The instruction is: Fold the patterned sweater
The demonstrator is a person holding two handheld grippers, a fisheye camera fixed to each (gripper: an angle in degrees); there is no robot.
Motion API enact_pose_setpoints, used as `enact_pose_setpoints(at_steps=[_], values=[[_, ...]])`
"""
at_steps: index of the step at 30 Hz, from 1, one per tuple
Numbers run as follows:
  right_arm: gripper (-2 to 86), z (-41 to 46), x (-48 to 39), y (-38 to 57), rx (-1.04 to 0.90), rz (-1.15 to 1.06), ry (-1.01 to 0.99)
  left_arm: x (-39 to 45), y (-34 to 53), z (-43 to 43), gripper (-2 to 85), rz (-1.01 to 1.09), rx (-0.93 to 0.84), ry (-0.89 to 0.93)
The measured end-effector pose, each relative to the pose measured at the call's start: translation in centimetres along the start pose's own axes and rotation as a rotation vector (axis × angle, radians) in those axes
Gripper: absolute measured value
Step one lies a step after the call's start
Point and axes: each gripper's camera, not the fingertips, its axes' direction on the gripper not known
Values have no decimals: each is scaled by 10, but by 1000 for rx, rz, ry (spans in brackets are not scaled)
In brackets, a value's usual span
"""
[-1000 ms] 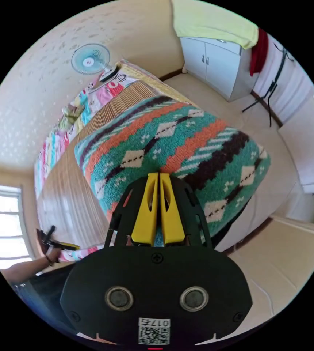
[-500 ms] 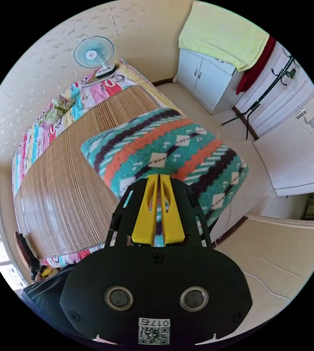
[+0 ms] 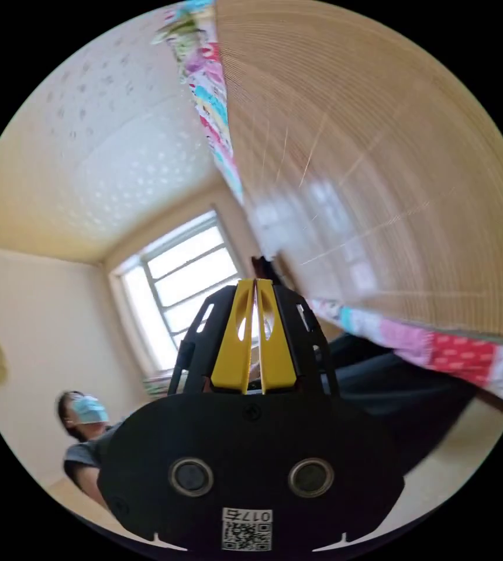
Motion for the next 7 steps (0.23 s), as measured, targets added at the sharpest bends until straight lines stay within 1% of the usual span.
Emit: enact_pose_setpoints(at_steps=[2,4,5,7], values=[[8,31,32,2,-63,89,-150,3,6,-35,52,32,64,14],[8,51,52,8,-98,152,-140,2,11,-60,56,70,82,37],[8,55,63,5,-140,234,-133,-2,14,-74,61,80,71,58],[8,49,64,-6,-152,228,-161,-13,18,-101,67,59,75,113]])
